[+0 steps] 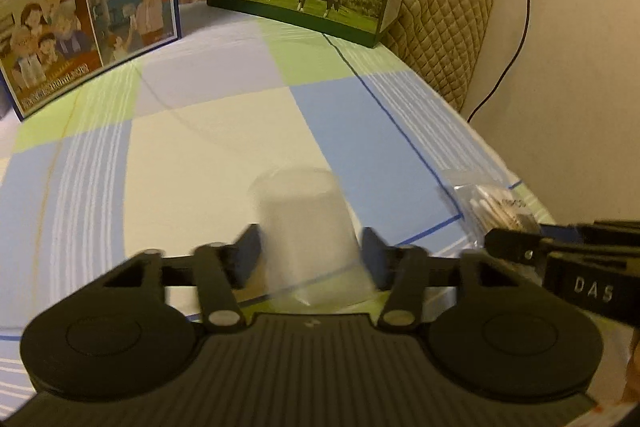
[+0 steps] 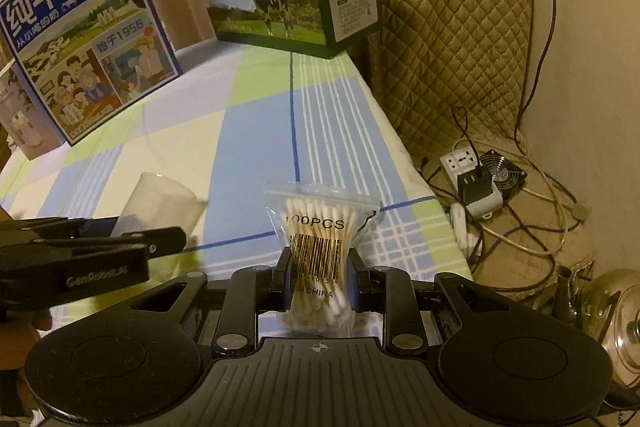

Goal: Organize objects
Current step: 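Grasp the clear plastic cup with the left tool, then carry the clear cup and cotton-swab bag over the cardboard box with both tools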

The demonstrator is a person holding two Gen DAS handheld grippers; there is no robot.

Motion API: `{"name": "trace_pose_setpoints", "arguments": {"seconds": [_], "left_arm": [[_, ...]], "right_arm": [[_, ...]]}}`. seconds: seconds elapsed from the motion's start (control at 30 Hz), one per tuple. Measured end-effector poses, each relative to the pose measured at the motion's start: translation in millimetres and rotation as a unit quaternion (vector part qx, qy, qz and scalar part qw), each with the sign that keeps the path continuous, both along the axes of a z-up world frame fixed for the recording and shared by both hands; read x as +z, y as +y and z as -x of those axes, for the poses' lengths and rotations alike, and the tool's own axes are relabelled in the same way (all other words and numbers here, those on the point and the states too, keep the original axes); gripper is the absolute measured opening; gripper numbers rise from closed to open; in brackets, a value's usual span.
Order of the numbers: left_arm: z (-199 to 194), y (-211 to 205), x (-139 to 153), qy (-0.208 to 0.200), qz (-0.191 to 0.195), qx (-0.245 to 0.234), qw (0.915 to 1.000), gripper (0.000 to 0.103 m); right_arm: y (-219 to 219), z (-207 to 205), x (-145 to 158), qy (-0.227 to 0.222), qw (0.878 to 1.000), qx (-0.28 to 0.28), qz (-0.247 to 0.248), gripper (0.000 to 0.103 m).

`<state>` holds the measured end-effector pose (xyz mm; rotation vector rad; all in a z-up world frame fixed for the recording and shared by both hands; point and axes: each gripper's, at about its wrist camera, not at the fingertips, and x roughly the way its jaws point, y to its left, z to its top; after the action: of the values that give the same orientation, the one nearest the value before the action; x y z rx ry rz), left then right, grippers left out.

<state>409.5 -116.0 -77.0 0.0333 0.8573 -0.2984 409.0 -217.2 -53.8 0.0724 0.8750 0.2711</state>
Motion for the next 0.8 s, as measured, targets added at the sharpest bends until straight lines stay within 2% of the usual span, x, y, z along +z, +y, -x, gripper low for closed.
{"name": "trace_pose_setpoints", "arguments": {"seconds": [0.3, 0.43, 0.7, 0.8], "left_arm": [[42.4, 26.1, 5.1, 0.023, -0.021, -0.019, 0.9993, 0.043], [74.2, 47.8, 11.8, 0.035, -0.011, -0.01, 0.9993, 0.043], [138.1, 78.8, 46.2, 0.012, -0.001, 0.002, 0.9999, 0.043], [162.5, 85.4, 56.8, 0.0, -0.009, -0.003, 1.0, 0.043]], "right_arm": [[23.5, 24.2, 17.2, 0.002, 0.999, 0.039, 0.0, 0.022], [38.0, 45.0, 30.5, 0.005, 0.998, 0.064, -0.005, 0.022], [37.5, 90.9, 59.6, 0.0, 0.997, 0.069, -0.024, 0.022], [34.9, 106.9, 71.0, -0.005, 0.997, 0.064, -0.03, 0.022]]}}
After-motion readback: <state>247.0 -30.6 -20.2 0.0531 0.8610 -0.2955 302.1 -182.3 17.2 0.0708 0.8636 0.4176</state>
